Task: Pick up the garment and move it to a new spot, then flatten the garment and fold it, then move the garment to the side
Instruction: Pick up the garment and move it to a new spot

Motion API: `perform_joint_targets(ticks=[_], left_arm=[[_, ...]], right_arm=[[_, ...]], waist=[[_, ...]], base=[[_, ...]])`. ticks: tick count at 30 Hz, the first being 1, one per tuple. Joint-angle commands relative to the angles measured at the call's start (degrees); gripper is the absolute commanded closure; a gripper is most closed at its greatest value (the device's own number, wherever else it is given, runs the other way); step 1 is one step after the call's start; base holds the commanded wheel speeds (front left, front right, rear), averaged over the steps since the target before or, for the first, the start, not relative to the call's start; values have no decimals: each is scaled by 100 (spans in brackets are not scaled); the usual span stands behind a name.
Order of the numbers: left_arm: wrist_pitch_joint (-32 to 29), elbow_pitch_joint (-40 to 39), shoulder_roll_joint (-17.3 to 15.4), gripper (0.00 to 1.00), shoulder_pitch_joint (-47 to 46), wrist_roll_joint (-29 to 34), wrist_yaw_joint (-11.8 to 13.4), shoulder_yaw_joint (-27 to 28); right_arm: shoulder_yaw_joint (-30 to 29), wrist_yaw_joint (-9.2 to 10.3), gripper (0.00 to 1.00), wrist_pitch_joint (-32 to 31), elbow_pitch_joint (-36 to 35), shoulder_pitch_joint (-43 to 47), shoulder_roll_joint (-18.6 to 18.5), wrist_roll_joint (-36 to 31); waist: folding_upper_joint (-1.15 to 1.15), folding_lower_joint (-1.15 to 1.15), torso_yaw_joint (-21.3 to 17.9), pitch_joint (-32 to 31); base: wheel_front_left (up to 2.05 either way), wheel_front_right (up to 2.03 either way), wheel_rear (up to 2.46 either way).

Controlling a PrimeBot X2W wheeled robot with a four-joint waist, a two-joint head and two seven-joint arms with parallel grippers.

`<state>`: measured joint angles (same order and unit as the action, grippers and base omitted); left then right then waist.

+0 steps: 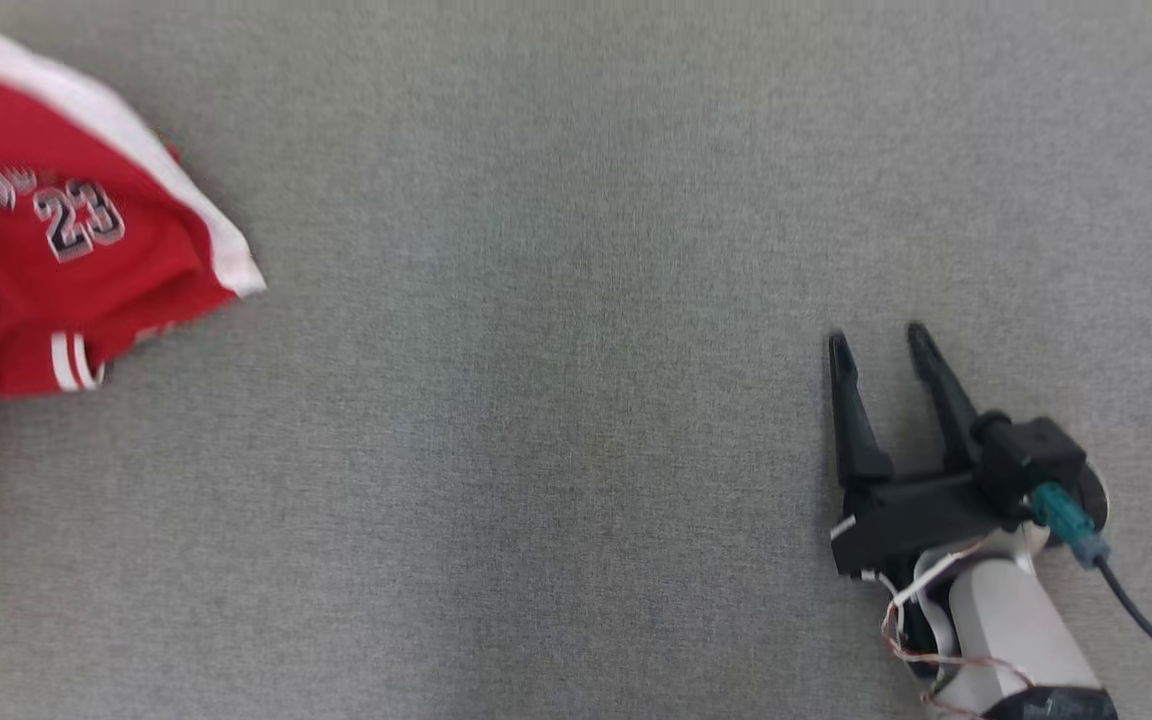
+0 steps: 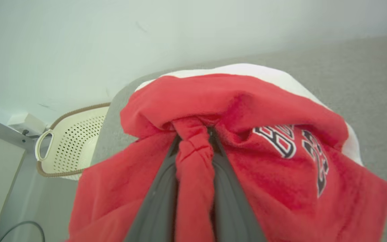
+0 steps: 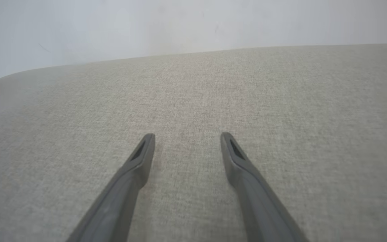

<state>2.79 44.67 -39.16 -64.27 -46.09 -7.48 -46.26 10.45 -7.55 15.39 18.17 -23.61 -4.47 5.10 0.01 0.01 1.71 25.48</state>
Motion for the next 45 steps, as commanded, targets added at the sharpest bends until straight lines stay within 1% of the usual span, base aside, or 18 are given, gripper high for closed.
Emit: perform_joint_targets(ticks=[1,5,9,13,17,20,25,30,31,34,38,39,40,41,42,45], left_arm=[[315,48,-26,100,-217,135,5,27],[725,39,62,100,-502,258,7,30],[998,-115,180,100,-675,382,7,-17],[1147,-390,394,100,-701,399,6,-86],[1220,-776,677,100,-496,342,6,-213],[1248,-1043,979,100,-272,339,6,-263],[1250,-1584,1602,100,218,496,6,-216],[1252,-1949,2352,100,812,645,5,-76],[1252,-1969,2488,100,943,695,5,-101],[1253,-1834,2759,100,1290,834,5,-133],[1252,-1407,2961,100,1622,1127,5,-102],[1252,-1301,2998,79,1702,1209,5,-79],[1253,-1196,3029,8,1782,1262,5,9],[1253,-1145,3051,0,1832,1352,5,121],[1253,-1145,3051,0,1832,1352,5,121],[1250,-1090,3117,0,2032,1700,16,504]], right_arm=[[-36,11,0,-38,147,276,9,40],[-30,10,0,-27,144,369,68,69],[-68,10,0,-22,140,431,94,120],[-94,10,0,-23,159,492,119,158],[-150,10,0,-23,163,605,131,190],[-186,10,0,-22,156,648,138,197],[-237,10,0,-22,156,703,145,202],[-263,10,0,-22,149,801,150,186],[-258,10,0,-23,144,810,150,178],[-227,10,0,-23,115,789,154,168],[-204,10,0,-23,111,778,153,190],[-207,10,0,-23,110,773,155,189],[-217,10,0,-23,104,767,155,183],[-235,10,0,-23,97,767,155,178],[-235,10,0,-23,97,767,155,178],[-292,10,0,-23,82,818,155,156]], waist=[[-1,-1,54,-261],[-1,-1,80,-527],[-1,-1,63,-754],[-1,-1,-9,-950],[-1,-1,-127,-1112],[-1,-1,-258,-1204],[-1,-1,-519,-1283],[-1,-1,-798,-1305],[-1,-1,-858,-1302],[-1,-1,-1007,-1274],[-1,-1,-1150,-1230],[-1,-1,-1169,-1223],[-1,-1,-1184,-1219],[-1,-1,-1189,-1220],[-1,-1,-1189,-1220],[-1,-1,-1140,-1267]], base=[[0,0,0],[0,0,0],[0,0,0],[0,0,0],[0,0,0],[0,0,0],[0,0,0],[0,0,0],[0,0,0],[0,0,0],[0,0,0],[0,0,0],[0,0,0],[0,0,0],[0,0,0],[0,0,0]])
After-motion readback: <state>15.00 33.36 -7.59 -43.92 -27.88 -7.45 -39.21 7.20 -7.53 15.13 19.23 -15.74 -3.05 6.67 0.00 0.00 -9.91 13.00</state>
